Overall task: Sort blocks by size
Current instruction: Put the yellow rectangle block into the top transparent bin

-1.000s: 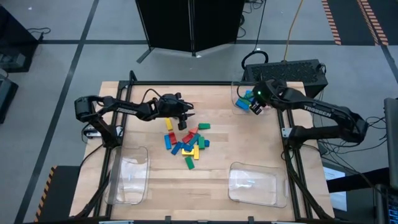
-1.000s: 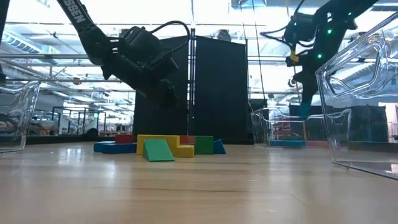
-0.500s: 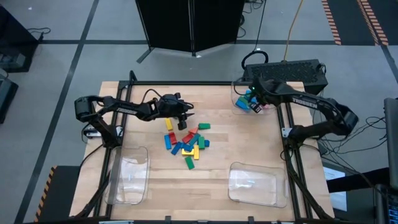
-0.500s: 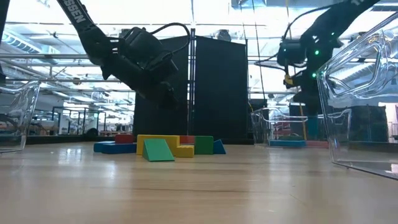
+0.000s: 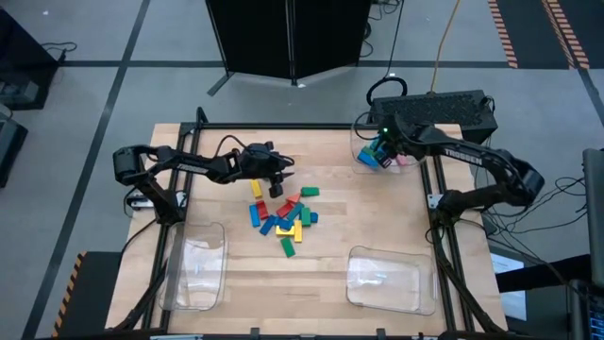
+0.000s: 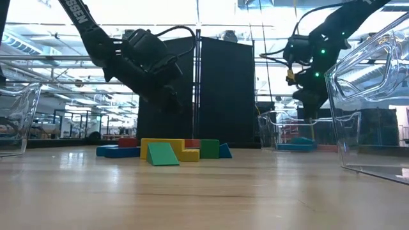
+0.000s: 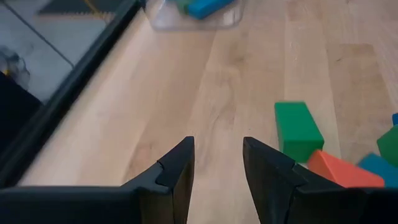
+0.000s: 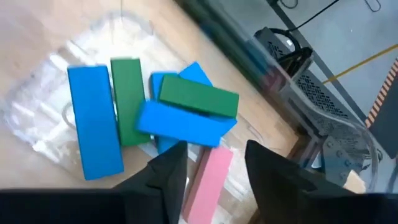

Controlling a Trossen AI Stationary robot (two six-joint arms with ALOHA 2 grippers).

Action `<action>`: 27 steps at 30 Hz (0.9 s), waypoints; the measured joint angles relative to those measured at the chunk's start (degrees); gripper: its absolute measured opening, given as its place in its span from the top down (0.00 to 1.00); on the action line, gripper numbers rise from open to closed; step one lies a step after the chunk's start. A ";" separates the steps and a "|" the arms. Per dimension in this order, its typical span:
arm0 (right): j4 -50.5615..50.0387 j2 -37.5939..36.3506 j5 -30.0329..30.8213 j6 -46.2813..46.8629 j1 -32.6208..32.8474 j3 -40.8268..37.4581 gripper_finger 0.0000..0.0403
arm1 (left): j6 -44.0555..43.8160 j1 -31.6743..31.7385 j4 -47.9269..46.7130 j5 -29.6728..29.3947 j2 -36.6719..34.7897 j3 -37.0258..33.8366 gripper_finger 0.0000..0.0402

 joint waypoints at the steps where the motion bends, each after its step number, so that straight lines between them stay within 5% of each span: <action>1: 0.05 -0.34 0.00 0.79 0.00 0.00 0.59 | -0.24 -0.02 -0.35 -0.02 0.00 -0.04 0.65; 12: 0.13 -7.69 -0.55 4.47 2.01 0.00 0.59 | -6.20 0.15 -7.42 -0.77 0.00 -0.04 0.65; 21: 0.28 -11.86 -0.52 8.04 5.97 0.00 0.60 | -9.30 0.15 -12.16 -8.68 0.00 0.08 0.65; 27: 1.91 -11.45 -0.54 9.71 9.10 0.00 0.60 | -12.07 0.11 -26.45 -7.74 -0.78 5.33 0.65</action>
